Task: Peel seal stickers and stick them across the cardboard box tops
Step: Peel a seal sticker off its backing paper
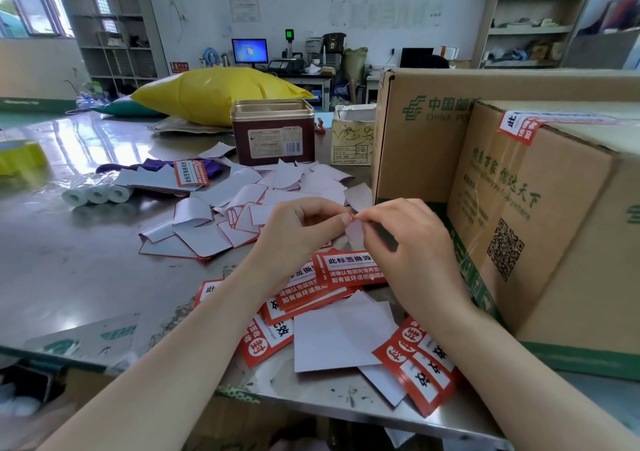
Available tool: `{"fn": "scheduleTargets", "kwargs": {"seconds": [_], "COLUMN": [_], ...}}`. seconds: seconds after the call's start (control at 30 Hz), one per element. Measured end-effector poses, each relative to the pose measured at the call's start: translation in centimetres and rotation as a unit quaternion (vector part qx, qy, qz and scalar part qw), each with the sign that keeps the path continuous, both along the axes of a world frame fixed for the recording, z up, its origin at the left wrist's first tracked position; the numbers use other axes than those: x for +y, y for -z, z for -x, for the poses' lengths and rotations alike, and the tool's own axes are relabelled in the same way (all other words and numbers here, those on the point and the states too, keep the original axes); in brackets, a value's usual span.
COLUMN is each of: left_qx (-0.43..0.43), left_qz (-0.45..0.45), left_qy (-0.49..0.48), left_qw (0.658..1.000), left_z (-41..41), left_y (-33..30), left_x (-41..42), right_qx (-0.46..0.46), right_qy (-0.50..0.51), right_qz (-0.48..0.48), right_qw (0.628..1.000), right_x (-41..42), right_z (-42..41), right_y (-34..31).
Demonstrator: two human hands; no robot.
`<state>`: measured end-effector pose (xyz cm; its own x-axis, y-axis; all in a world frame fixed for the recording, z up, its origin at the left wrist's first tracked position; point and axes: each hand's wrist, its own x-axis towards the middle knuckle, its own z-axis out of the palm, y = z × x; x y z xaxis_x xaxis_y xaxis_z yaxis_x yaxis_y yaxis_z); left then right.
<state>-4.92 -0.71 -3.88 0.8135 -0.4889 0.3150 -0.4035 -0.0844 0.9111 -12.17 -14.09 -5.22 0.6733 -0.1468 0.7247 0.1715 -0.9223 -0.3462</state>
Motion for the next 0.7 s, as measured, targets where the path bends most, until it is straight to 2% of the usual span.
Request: {"fn": "scheduleTargets", "kwargs": {"seconds": [0.47,0.6,0.7], "left_qx": [-0.080,-0.087,-0.044], "left_qz": [-0.033,-0.041,-0.007], "left_qy": [0.020,0.014,0.010], "left_qw": [0.996,0.995,0.999], "left_z": [0.2,0.2,0.3], "left_y": [-0.2,0.0,-0.2], "left_x": [-0.1,-0.2,-0.1], "right_qx": [0.042,0.077,0.075], "right_qy": [-0.005,-0.033,-0.054], "right_qz": [-0.098,-0.216,-0.332], "right_qw": [0.994,0.973,0.939], "right_x": [0.3,0.0,-0.4], "right_z": [0.3,0.3,0.3], "right_y": [-0.7,-1.1,-1.3]}}
